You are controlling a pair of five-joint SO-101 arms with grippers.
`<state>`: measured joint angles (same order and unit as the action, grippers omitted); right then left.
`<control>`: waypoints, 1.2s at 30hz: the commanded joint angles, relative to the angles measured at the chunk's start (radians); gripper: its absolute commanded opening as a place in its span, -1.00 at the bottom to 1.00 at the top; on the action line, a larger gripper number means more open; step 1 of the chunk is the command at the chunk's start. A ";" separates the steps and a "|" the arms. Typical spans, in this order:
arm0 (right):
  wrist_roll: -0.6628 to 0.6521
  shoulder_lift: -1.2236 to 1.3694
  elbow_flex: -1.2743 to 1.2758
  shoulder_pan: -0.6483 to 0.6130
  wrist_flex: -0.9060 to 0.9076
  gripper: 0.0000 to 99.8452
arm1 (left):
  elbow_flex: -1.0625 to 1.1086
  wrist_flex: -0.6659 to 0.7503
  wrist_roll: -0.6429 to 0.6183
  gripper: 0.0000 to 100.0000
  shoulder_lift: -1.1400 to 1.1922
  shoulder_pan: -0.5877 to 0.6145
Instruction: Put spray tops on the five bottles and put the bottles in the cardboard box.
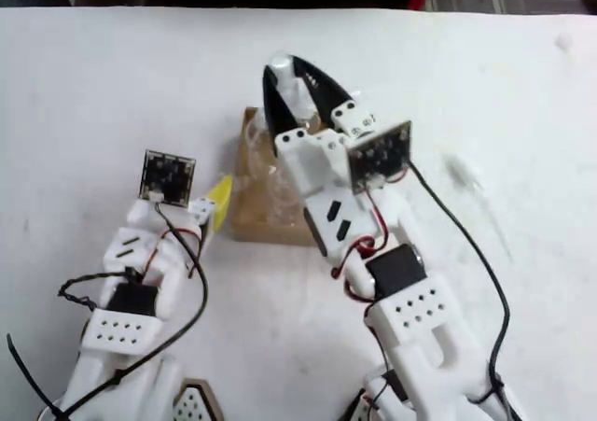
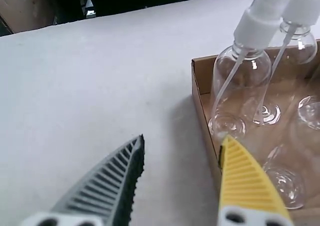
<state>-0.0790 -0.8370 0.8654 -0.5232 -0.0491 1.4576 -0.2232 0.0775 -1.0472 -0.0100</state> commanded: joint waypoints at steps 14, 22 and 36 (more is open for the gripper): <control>0.112 0.099 -0.008 -0.004 -0.074 -0.97 | -0.009 0.028 0.012 -0.53 -0.025 -0.001; 0.109 0.096 0.075 -0.002 -0.082 -0.97 | -0.009 0.025 0.012 -0.53 -0.025 -0.001; 0.110 0.094 0.279 0.030 -0.325 -0.97 | -0.009 0.025 0.012 -0.53 -0.025 -0.001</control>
<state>0.0207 -0.7373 1.1124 -0.5033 -0.2562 1.4576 -0.2232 0.0775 -1.0472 -0.0084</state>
